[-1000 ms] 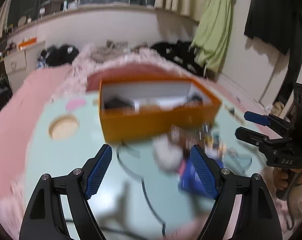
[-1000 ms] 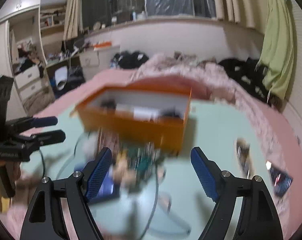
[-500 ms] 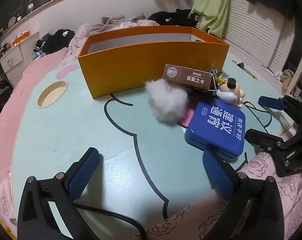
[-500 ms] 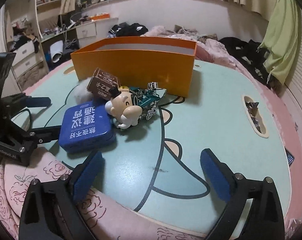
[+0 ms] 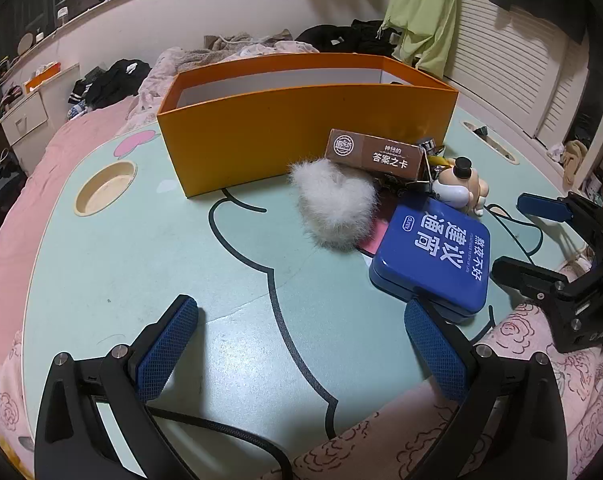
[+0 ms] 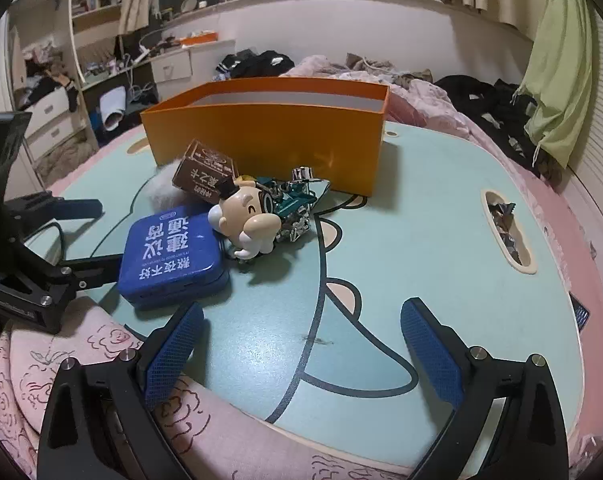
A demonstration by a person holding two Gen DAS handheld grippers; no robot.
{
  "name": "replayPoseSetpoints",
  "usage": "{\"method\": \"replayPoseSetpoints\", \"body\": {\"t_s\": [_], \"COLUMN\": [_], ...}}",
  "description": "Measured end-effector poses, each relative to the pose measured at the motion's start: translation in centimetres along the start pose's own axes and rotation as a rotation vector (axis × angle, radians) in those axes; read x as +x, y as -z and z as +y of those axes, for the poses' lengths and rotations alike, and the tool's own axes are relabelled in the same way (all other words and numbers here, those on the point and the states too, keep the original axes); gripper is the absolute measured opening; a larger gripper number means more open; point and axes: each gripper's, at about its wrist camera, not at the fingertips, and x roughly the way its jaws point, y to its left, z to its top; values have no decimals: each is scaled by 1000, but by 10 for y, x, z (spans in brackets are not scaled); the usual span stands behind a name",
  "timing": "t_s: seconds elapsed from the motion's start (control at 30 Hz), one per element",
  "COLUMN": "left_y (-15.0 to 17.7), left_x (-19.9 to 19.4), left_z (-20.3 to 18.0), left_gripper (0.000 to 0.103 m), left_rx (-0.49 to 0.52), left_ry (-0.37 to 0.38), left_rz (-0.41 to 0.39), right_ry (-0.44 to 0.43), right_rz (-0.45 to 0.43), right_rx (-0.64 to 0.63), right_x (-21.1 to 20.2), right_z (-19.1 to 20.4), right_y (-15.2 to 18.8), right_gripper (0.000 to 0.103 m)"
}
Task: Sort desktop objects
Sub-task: 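Pull back from the box and grasp the brown card box, right gripper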
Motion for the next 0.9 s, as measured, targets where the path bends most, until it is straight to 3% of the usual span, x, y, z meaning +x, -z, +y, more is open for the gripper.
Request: {"method": "replayPoseSetpoints", "body": {"t_s": [0.17, 0.23, 0.43, 0.57, 0.8, 0.87, 0.9], "left_y": [1, 1, 1, 1, 2, 2, 2], "left_x": [0, 0, 0, 0, 0, 0, 0], "left_z": [0, 0, 0, 0, 0, 0, 0], "left_gripper": [103, 103, 103, 103, 103, 103, 103], "left_rx": [0, 0, 0, 0, -1, -1, -1], "left_ry": [0, 0, 0, 0, 0, 0, 0], "left_rz": [0, 0, -1, -1, -2, -2, -2], "right_ry": [-11, -10, -111, -156, -177, -163, -136], "right_rz": [-68, -125, -172, -107, 45, 95, 93], "right_rx": [34, 21, 8, -21, 15, -2, -24], "right_x": [-13, -25, -28, 1, 44, 55, 59], "right_z": [-7, -4, 15, 39, 46, 47, 49], "right_y": [-2, -4, -49, -83, -103, -99, -96], "right_gripper": [98, 91, 87, 86, 79, 73, 65]}}
